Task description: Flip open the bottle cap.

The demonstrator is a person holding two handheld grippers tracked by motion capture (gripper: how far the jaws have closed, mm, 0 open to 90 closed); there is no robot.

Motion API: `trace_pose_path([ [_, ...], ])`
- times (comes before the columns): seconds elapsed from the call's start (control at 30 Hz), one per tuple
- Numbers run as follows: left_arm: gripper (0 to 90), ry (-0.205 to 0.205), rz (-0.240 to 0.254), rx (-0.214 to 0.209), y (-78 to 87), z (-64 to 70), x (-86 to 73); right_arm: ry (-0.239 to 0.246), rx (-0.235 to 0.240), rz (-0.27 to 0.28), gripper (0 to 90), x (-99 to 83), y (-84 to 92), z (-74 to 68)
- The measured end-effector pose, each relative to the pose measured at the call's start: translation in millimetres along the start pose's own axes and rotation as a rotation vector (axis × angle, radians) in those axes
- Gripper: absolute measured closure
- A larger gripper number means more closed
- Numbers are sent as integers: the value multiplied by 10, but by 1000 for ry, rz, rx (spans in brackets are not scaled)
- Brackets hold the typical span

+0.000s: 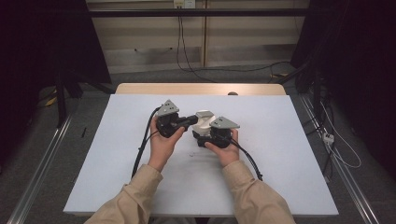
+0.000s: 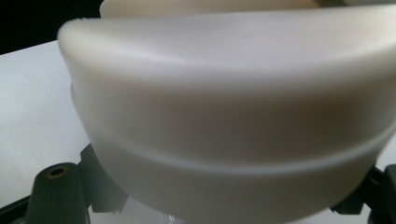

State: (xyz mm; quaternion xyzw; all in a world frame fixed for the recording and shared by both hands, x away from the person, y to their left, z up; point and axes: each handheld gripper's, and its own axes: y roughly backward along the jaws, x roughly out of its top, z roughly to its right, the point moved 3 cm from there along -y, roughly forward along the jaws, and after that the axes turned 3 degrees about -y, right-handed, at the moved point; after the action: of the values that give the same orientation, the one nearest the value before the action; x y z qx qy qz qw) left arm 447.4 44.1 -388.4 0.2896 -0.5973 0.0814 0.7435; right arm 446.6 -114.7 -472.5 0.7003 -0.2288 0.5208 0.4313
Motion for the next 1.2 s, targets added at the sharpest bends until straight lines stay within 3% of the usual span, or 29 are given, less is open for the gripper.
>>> trace_pose_path([
  [1.2, 900, -18, 2, 5, -123, 22, 169, -2, 0, -2, 189, 0, -1, -1],
])
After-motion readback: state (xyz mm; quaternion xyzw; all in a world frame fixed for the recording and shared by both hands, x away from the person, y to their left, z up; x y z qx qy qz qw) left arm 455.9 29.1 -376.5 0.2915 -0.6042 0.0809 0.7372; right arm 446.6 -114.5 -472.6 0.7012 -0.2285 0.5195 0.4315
